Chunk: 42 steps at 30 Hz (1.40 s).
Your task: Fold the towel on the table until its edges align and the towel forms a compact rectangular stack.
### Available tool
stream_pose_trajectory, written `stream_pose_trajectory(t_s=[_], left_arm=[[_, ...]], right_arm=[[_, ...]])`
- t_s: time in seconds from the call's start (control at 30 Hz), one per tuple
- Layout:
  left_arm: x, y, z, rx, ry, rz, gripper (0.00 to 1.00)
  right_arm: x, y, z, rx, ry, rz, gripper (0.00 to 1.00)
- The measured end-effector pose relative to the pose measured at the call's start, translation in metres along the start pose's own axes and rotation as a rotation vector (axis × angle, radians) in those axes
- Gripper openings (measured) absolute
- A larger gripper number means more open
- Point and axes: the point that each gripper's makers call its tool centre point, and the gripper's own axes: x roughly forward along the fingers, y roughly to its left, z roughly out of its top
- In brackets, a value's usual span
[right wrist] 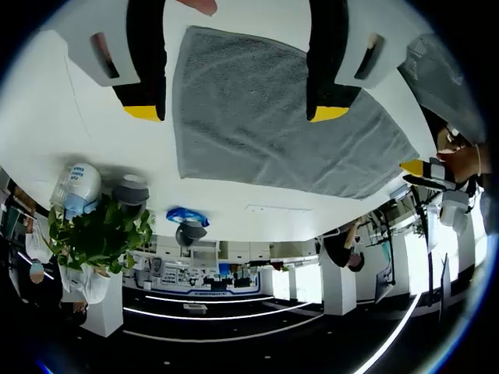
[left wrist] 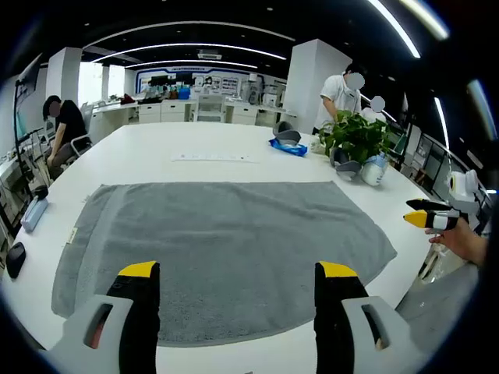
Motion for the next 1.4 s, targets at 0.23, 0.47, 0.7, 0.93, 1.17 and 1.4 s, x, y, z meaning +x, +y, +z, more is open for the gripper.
stream_pose_trajectory(t_s=[0.23, 0.47, 0.7, 0.93, 1.17, 1.4], left_arm=[[0.001, 0.003, 0.000, -0.031, -0.005, 0.003, 0.84], [0.001, 0.007, 0.000, -0.049, -0.004, 0.010, 0.83], [0.000, 0.006, -0.002, -0.039, 0.006, 0.013, 0.81], [0.000, 0.007, -0.001, -0.029, 0.003, 0.020, 0.80], [-0.001, 0.011, -0.001, -0.033, 0.002, 0.038, 0.78], [0.001, 0.011, -0.002, -0.028, 0.015, 0.037, 0.78]], right_arm=[[-0.001, -0.002, 0.000, 0.018, -0.003, -0.002, 0.72], [-0.001, -0.003, 0.001, 0.014, -0.007, -0.003, 0.71], [-0.004, -0.009, 0.004, 0.032, -0.027, -0.020, 0.70], [-0.005, -0.012, 0.003, 0.040, -0.022, -0.030, 0.68], [-0.004, -0.009, -0.001, 0.033, 0.000, -0.026, 0.66], [-0.002, -0.011, -0.005, 0.021, 0.019, -0.033, 0.64]])
